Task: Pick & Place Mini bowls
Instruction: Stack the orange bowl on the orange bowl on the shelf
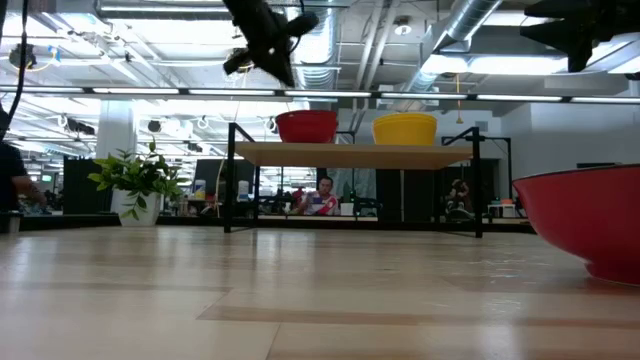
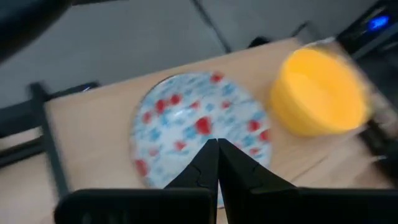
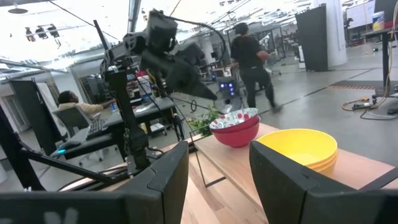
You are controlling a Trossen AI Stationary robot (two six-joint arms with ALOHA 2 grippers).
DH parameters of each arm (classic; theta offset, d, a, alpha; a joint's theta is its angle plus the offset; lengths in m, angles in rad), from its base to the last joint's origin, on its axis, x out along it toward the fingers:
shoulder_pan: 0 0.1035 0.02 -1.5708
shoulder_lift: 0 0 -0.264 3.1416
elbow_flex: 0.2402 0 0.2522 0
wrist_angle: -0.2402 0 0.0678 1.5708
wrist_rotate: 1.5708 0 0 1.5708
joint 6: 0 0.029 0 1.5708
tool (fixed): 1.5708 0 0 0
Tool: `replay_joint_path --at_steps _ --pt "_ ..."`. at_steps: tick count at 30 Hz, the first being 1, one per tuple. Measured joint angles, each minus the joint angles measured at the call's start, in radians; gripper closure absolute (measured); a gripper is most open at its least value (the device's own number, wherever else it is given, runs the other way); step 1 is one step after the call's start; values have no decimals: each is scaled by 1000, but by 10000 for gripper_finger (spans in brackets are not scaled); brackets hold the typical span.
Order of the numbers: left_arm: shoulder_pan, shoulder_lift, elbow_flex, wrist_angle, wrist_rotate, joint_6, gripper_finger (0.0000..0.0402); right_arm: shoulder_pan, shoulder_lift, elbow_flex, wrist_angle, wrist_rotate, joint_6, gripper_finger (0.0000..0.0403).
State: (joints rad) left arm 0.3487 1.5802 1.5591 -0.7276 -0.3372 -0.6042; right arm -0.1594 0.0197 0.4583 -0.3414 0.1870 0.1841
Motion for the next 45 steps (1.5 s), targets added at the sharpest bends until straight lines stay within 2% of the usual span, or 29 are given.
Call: replay_joint_path --at_steps 6,12,16,19,24,29,36,41,45 --pt "-88 -10 1 36 15 19 397 0 0 0 5 -1 -4 244" --pt "-280 -10 -6 39 119 106 397 0 0 0 13 -2 77 244" --pt "-400 -9 -43 40 125 131 397 0 0 0 13 -2 79 244" --pt "-468 -9 -70 47 124 108 397 0 0 0 14 -4 91 244" --pt "-562 -9 -130 54 127 22 396 0 0 0 16 -15 243 244" --pt "-657 -9 -259 170 130 -35 396 2 1 0 29 -132 309 244" --pt "-727 -23 -499 514 77 -115 396 2 27 0 110 -296 384 244" --pt "-754 -120 -674 677 -21 -150 396 35 125 1 267 -424 433 244" --pt "-782 -255 -802 711 -106 -207 396 115 242 1 377 -454 464 244"
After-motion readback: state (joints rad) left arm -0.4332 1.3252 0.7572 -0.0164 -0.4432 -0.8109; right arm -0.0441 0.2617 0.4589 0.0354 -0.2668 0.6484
